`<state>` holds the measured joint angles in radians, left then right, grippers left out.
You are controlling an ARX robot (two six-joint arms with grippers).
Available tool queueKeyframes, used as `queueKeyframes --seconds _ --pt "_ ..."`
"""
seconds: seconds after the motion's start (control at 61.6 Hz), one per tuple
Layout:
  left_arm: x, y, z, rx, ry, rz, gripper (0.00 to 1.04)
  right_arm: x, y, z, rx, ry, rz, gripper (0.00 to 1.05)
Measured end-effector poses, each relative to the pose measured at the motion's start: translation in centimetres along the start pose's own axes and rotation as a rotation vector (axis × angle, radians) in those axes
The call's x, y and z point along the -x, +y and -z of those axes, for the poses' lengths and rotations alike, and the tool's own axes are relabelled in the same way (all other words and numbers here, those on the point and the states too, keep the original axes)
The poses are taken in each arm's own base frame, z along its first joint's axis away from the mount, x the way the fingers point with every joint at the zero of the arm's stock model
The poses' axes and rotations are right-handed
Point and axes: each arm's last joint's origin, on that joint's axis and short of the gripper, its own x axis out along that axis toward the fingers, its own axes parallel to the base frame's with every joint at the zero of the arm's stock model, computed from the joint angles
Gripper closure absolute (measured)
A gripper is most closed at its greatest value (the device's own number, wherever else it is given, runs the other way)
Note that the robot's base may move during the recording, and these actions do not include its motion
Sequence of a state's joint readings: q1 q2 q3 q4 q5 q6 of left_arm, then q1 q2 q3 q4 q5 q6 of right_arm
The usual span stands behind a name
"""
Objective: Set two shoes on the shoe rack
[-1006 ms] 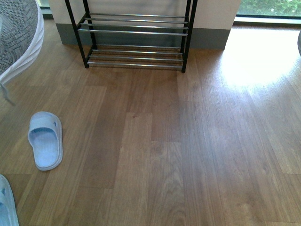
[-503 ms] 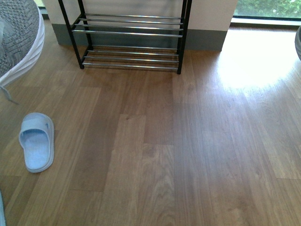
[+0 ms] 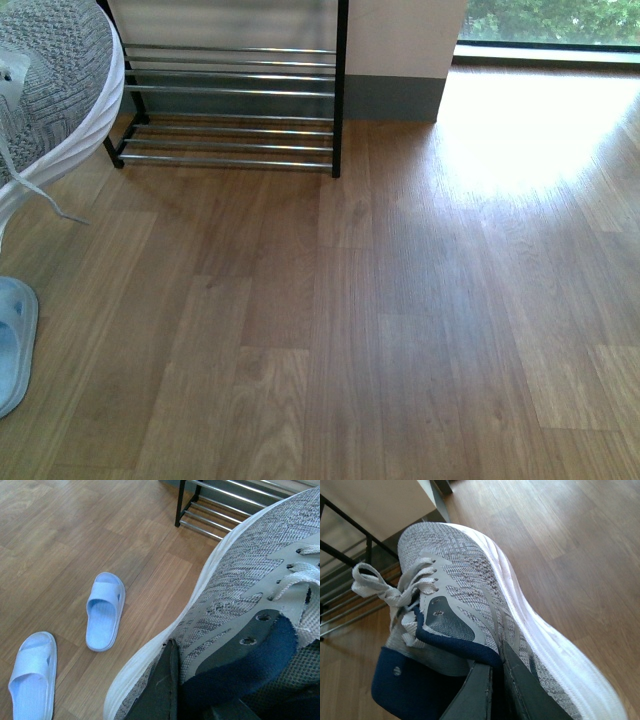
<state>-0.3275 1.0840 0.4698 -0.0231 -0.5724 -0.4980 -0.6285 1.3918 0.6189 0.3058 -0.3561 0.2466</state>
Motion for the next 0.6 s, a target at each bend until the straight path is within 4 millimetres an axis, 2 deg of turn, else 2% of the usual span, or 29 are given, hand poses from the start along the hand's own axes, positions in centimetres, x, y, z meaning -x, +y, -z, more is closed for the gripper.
queueKeyframes --seconds 0.6 --pt "0.0 0.02 -0.02 0.001 -0.002 -0.004 1.03 -0.02 0.04 0.05 0.0 0.003 -0.005 1.03"
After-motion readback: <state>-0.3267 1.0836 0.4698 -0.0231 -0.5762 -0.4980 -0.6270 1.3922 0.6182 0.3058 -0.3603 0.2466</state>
